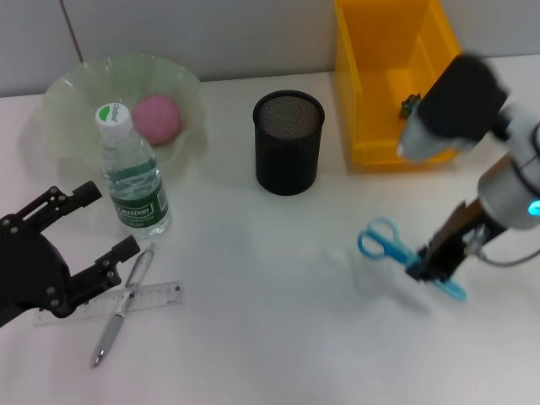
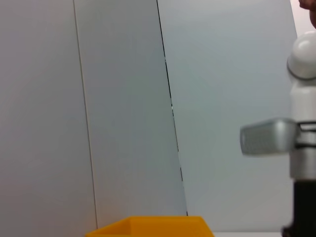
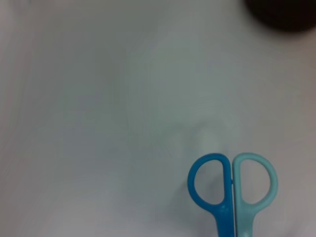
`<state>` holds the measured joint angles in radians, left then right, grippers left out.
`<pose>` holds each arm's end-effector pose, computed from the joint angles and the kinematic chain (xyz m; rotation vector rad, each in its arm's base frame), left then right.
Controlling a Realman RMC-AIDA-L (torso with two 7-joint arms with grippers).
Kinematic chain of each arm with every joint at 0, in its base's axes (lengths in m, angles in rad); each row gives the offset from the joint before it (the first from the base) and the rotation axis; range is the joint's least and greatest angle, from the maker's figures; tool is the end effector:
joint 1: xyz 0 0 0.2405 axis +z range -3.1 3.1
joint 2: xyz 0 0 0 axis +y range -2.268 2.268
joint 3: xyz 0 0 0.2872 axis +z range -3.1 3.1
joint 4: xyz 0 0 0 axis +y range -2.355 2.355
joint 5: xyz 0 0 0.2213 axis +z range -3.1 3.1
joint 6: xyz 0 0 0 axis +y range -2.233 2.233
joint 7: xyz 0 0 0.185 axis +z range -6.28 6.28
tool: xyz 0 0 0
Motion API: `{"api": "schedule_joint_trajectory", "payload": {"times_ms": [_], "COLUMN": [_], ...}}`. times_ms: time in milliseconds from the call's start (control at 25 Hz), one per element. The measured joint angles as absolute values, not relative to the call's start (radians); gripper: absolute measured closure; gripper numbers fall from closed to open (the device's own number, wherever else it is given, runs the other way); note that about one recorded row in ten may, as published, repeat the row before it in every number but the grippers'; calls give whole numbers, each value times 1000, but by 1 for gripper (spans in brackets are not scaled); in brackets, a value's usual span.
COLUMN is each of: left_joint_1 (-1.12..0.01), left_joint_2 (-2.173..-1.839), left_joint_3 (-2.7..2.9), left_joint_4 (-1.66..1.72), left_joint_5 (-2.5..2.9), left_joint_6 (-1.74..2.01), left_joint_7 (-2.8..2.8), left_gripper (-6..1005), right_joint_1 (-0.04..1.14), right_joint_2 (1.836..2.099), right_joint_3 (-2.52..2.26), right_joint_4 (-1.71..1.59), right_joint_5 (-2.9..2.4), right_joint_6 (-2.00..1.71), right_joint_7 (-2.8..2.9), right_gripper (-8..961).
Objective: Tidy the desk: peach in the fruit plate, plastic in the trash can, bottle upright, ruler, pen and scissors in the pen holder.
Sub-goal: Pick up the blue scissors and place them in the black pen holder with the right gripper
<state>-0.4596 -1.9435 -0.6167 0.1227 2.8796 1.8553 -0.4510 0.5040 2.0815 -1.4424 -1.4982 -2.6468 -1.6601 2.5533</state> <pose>-0.3115 0.2925 -0.0217 -2.3481 -0.0692 -1.0654 0.2301 0.3577 -0.0404 -2.5934 0.8767 -0.6164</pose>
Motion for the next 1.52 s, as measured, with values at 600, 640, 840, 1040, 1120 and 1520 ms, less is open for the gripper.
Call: {"api": "schedule_joint_trajectory", "payload": {"times_ms": [600, 640, 840, 1040, 1120, 1520], "left_joint_1": [-467, -467, -469, -470, -471, -471], "left_joint_2": [-1945, -1945, -1945, -1944, -1944, -1947], "left_joint_3": [-617, -617, -617, -617, -615, -614], "left_joint_4": [119, 120, 120, 120, 120, 120], "left_joint_5": [2879, 2879, 2879, 2879, 2879, 2879], "left_joint_6": [1857, 1858, 1858, 1859, 1860, 1861], "left_joint_7": [-448, -448, -448, -451, -451, -449], "left_gripper": [241, 241, 241, 241, 241, 241], "right_joint_1": [339, 349, 396, 430, 460, 587], "right_joint_2": [2082, 2082, 2085, 2085, 2083, 2084], "right_joint_3": [-1152, -1155, -1168, -1176, -1175, -1167], "right_joint_4": [-1453, -1409, -1200, -999, -892, -567], "right_joint_5": [-1871, -1836, -1686, -1442, -1344, -1147], "right_joint_6": [-1208, -1180, -1064, -1033, -1032, -1014], "right_joint_7": [1965, 1899, 1622, 1305, 1179, 873], "right_gripper": [704, 702, 693, 684, 680, 662]}}
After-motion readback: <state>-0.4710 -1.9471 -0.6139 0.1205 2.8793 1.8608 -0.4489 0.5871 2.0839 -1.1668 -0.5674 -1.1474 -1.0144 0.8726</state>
